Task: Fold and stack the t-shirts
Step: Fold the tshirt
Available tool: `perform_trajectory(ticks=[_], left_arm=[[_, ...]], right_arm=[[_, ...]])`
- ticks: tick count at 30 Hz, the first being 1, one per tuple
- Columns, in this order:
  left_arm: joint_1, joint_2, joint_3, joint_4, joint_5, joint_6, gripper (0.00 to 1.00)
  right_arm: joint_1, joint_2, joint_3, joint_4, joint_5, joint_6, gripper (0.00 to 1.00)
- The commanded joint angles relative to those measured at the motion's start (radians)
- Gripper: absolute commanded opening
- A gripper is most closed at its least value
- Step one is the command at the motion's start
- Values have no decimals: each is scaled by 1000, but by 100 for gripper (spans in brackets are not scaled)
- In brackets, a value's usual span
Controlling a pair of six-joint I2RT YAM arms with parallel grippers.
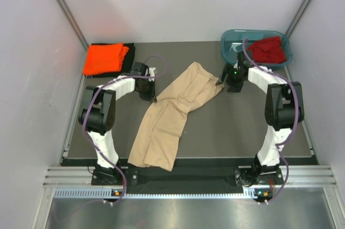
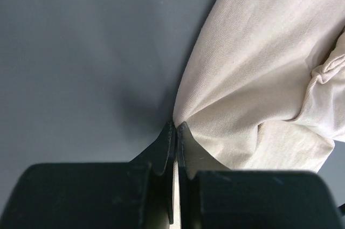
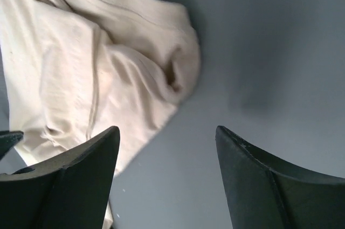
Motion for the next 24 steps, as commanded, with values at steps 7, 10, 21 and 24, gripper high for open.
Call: perform_trajectory(ticks=[7, 10, 21, 24], left_arm=[[13, -43, -16, -34, 4, -18, 0], [13, -43, -11, -37, 14, -21, 0], [19, -17, -40, 31, 60, -87, 4], [19, -5, -62, 93, 106, -130, 6]], right_arm=[[69, 193, 233, 24, 72, 13, 66], [79, 222, 288, 3, 107, -4, 64], [105, 420, 553, 52, 52, -60, 12], [112, 483, 667, 61, 78, -47, 12]])
